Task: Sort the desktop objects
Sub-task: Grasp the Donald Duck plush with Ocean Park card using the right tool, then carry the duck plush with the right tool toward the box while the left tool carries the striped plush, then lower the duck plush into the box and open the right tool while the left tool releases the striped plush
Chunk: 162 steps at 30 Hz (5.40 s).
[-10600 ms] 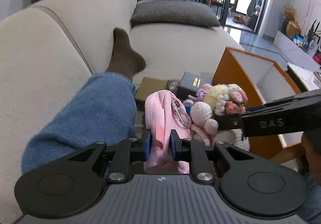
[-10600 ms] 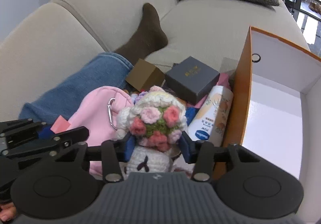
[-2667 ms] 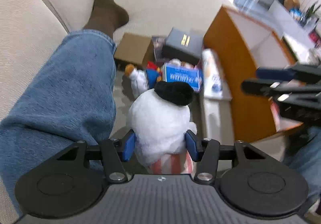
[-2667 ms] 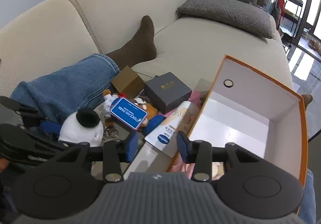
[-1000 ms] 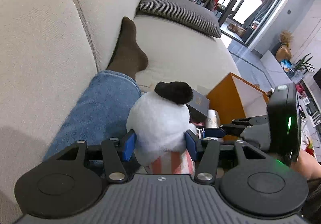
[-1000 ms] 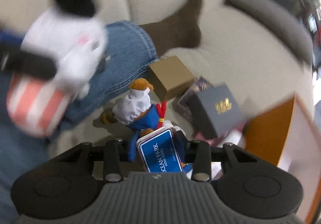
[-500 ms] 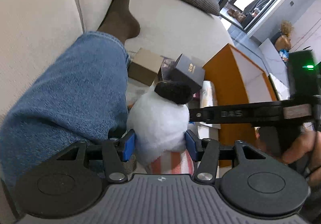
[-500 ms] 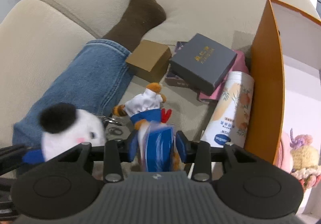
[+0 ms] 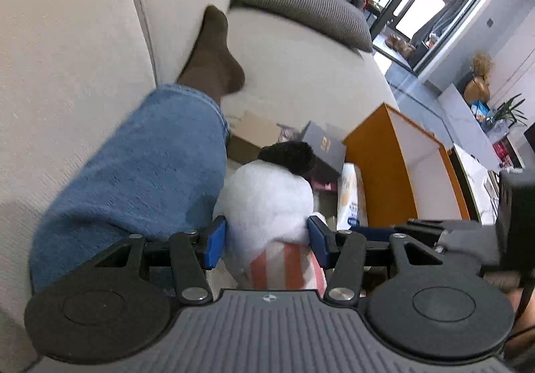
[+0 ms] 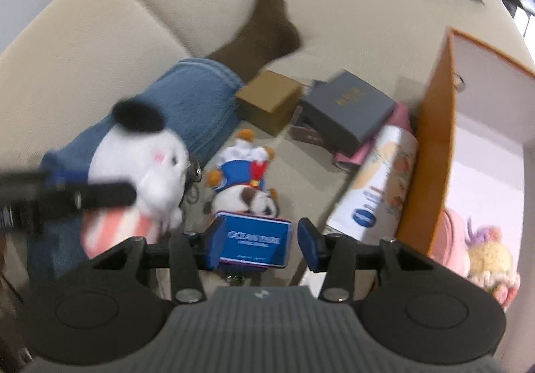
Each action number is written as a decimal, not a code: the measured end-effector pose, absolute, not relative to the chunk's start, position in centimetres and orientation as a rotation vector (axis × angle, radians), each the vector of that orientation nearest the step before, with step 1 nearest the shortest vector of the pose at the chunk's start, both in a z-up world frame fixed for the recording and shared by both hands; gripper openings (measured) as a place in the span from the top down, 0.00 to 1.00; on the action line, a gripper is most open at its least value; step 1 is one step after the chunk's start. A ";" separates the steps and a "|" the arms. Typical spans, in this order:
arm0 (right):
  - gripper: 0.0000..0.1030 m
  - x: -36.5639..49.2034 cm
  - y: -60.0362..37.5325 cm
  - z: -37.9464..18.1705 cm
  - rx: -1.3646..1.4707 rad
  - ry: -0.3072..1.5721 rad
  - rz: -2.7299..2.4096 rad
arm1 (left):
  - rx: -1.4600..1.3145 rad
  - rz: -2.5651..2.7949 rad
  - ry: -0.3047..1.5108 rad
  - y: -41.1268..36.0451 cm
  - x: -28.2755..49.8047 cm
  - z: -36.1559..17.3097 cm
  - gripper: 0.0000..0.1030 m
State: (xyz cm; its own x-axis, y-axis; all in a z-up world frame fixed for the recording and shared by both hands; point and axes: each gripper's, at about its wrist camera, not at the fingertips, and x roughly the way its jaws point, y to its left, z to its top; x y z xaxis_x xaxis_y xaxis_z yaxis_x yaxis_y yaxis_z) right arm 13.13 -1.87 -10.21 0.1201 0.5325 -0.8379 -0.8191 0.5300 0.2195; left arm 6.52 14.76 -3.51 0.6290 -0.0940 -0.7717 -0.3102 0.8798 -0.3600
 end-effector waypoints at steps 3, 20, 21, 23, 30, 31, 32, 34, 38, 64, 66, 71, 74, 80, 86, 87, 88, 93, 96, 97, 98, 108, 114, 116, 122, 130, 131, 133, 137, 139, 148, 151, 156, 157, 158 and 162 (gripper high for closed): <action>0.42 11.7 -0.9 -10.2 -0.397 0.994 1.050 | -0.503 0.137 0.885 15.0 6.6 -3.5 0.42; 0.40 11.2 2.5 -14.7 -0.552 0.998 1.117 | -0.406 0.160 0.950 14.3 7.1 -4.7 0.41; 0.44 11.4 2.5 -14.8 -0.557 0.997 1.119 | -0.409 0.157 0.948 14.3 6.9 -4.6 0.42; 0.45 11.8 2.2 -14.6 -0.549 1.002 1.102 | -0.408 0.157 0.945 14.4 6.6 -4.5 0.42; 0.44 12.2 3.0 -14.6 -0.524 1.014 1.096 | -0.374 0.161 0.946 14.0 6.6 -4.5 0.42; 0.45 12.2 3.2 -14.9 -0.525 1.014 1.094 | -0.376 0.158 0.943 14.0 6.5 -4.5 0.43; 0.46 12.3 3.3 -15.1 -0.513 1.019 1.094 | -0.382 0.154 0.941 14.2 6.5 -4.5 0.43; 0.49 12.4 2.9 -14.9 -0.487 1.026 1.091 | -0.390 0.148 0.933 14.3 6.3 -4.5 0.44; 0.52 12.7 1.8 -14.1 -0.432 1.027 1.092 | -0.404 0.127 0.915 14.1 6.1 -4.0 0.46; 0.52 15.5 -19.6 0.1 -0.160 0.760 0.792 | -0.455 -0.378 0.768 0.9 13.1 1.7 0.46; 0.52 16.5 -21.4 -0.1 -0.140 0.784 0.751 | -0.471 -0.409 0.794 -0.4 14.3 0.6 0.46; 0.52 19.6 -25.5 -1.6 -0.027 0.897 0.704 | -0.572 -0.485 0.893 -2.6 17.6 -3.5 0.46; 0.52 21.5 -27.4 -2.9 0.041 0.965 0.699 | -0.655 -0.517 0.955 -3.2 19.4 -6.2 0.46; 0.52 24.3 -29.5 -5.1 0.128 1.043 0.683 | -0.783 -0.538 1.044 -3.1 21.7 -10.9 0.46; 0.52 25.1 -29.9 -6.5 0.151 1.087 0.715 | -0.772 -0.497 1.116 -3.0 22.5 -13.2 0.46; 0.52 25.2 -29.7 -6.7 0.144 1.093 0.719 | -0.747 -0.493 1.116 -3.3 22.6 -12.9 0.46; 0.52 25.3 -29.5 -6.9 0.137 1.100 0.721 | -0.716 -0.483 1.124 -3.4 22.5 -12.8 0.46; 0.52 25.1 -28.6 -7.4 0.061 1.125 0.734 | -0.564 -0.435 1.132 -4.3 21.3 -11.5 0.46; 0.52 24.8 -27.2 -7.9 -0.027 1.157 0.751 | -0.450 -0.415 1.134 -5.6 20.9 -10.4 0.47; 0.52 24.7 -26.6 -8.1 -0.058 1.170 0.757 | -0.423 -0.409 1.135 -5.9 20.8 -10.3 0.47; 0.52 24.9 -26.2 -8.3 -0.081 1.188 0.756 | -0.401 -0.404 1.136 -6.1 20.6 -10.3 0.47; 0.47 25.8 -22.3 -9.4 -0.317 1.302 0.740 | -0.375 -0.375 1.198 -7.4 21.8 -11.5 0.47; 0.42 25.3 -21.1 -8.1 -0.437 1.286 0.776 | -0.400 -0.386 1.199 -6.8 21.7 -11.7 0.47; 0.42 25.3 -20.9 -7.2 -0.473 1.248 0.785 | -0.406 -0.389 1.201 -6.9 21.8 -11.9 0.47; 0.54 26.2 -19.8 -6.4 -0.545 1.203 0.832 | -0.423 -0.394 1.207 -7.1 22.0 -12.2 0.46; 0.78 26.7 -17.9 -10.0 -0.726 1.263 0.863 | -0.431 -0.407 1.225 -7.6 22.5 -13.1 0.46; 0.78 26.6 -17.8 -10.1 -0.738 1.256 0.876 | -0.433 -0.411 1.224 -7.5 22.5 -13.1 0.46; 0.77 26.5 -17.6 -9.9 -0.749 1.236 0.898 | -0.425 -0.419 1.214 -7.6 22.4 -13.1 0.46; 0.75 27.0 -17.0 -9.2 -0.744 1.189 0.886 | -0.416 -0.451 1.185 -7.2 22.0 -12.7 0.41; 0.69 27.2 -16.8 -8.3 -0.700 1.181 0.896 | -0.410 -0.461 1.173 -6.9 21.6 -12.3 0.41; 0.51 27.2 -13.8 -8.7 -0.635 1.201 0.951 | -0.348 -0.485 1.186 -6.2 20.1 -11.8 0.60; 0.51 27.2 -13.2 -10.2 -0.641 1.243 0.954 | -0.346 -0.487 1.190 -6.1 20.0 -11.7 0.65; 0.53 27.0 -13.4 -10.3 -0.669 1.266 0.950 | -0.344 -0.503 1.175 -5.9 19.5 -11.8 0.69; 0.53 26.9 -13.4 -10.6 -0.676 1.273 0.950 | -0.344 -0.510 1.170 -5.8 19.4 -11.8 0.69; 0.54 26.8 -13.4 -10.9 -0.679 1.279 0.946 | -0.343 -0.512 1.167 -5.8 19.4 -11.8 0.69; 0.54 27.2 -13.5 -11.5 -0.670 1.288 0.948 | -0.346 -0.528 1.164 -5.6 19.3 -11.9 0.69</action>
State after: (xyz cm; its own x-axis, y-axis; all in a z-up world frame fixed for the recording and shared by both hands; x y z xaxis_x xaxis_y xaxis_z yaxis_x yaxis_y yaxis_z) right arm 27.16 -13.48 -11.49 0.0110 0.2057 -0.9786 -0.8729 0.4794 0.0910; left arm 19.29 -5.57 -11.87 0.2960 -0.5606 -0.7734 0.2133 0.8280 -0.5186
